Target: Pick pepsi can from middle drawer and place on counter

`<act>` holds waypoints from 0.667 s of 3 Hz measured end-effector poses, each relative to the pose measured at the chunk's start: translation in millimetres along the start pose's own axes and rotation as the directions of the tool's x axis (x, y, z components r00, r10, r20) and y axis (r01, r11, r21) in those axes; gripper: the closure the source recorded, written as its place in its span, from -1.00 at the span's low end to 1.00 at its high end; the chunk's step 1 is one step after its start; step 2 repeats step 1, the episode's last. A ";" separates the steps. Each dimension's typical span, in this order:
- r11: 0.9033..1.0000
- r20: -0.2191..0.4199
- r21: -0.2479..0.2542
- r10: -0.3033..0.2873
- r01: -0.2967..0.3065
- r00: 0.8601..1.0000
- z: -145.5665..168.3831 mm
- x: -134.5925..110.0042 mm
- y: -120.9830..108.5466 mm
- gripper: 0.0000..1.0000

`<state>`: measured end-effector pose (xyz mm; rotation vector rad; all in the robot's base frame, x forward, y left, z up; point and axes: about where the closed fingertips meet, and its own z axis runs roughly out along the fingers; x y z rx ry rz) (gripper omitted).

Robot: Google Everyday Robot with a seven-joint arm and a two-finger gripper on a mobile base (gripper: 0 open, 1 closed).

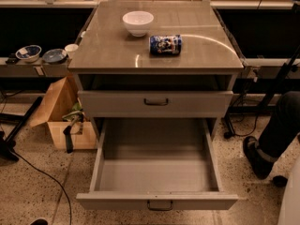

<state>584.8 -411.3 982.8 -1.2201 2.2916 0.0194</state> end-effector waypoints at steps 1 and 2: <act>1.000 0.000 0.000 0.000 0.000 1.000 0.0 0.0 0.0 -1.00; 1.000 0.000 0.000 0.000 0.000 1.000 0.0 0.0 0.0 -1.00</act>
Offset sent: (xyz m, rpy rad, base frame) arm 0.0000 0.0000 0.0000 0.0000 0.0000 0.0000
